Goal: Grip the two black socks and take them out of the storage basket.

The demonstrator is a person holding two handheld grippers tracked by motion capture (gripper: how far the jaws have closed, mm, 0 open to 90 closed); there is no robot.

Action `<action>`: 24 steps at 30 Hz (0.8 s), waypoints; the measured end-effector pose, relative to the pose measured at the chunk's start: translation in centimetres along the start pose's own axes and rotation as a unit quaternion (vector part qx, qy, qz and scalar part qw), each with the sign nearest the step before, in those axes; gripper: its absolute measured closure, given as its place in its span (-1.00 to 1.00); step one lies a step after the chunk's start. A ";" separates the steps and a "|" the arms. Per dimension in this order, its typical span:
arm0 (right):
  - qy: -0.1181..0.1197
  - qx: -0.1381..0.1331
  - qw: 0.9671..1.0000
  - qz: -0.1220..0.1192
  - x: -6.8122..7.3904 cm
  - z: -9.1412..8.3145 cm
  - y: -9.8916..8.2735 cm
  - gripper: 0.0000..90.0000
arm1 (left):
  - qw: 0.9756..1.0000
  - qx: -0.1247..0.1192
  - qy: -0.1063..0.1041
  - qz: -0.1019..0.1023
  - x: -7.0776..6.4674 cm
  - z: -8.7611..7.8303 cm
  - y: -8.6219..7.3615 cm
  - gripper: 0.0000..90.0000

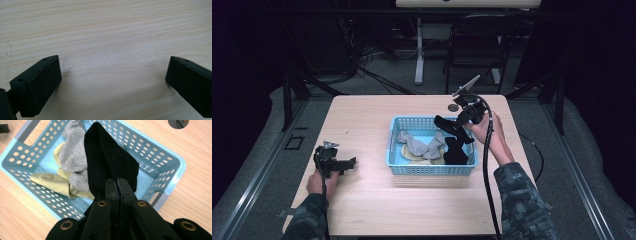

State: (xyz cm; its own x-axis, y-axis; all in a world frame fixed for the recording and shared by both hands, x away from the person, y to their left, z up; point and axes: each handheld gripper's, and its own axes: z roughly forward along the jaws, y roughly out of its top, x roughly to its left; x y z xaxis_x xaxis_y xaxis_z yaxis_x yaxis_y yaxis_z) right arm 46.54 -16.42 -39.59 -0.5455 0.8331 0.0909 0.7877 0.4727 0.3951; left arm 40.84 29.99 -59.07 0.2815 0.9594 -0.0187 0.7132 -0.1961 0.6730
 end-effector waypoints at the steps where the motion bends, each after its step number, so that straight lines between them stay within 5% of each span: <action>1: -0.001 -0.003 1.000 0.000 0.0 -0.2 0.0 0.96 | 1.000 0.000 0.000 0.000 0.0 0.0 0.0 -0.99; 24: -0.022 -0.030 0.999 0.021 -2.3 -4.7 -1.9 0.96 | 1.000 0.000 0.000 0.000 0.0 0.0 0.0 -0.99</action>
State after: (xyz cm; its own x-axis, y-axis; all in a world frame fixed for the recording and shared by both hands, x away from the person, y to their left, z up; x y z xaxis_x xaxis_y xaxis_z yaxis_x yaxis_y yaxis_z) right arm 44.91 -20.58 -36.25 -0.4991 0.8638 0.0691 0.7896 0.4205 0.4469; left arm 40.84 29.98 -59.08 0.2813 0.9594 -0.0190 0.7132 -0.1958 0.6731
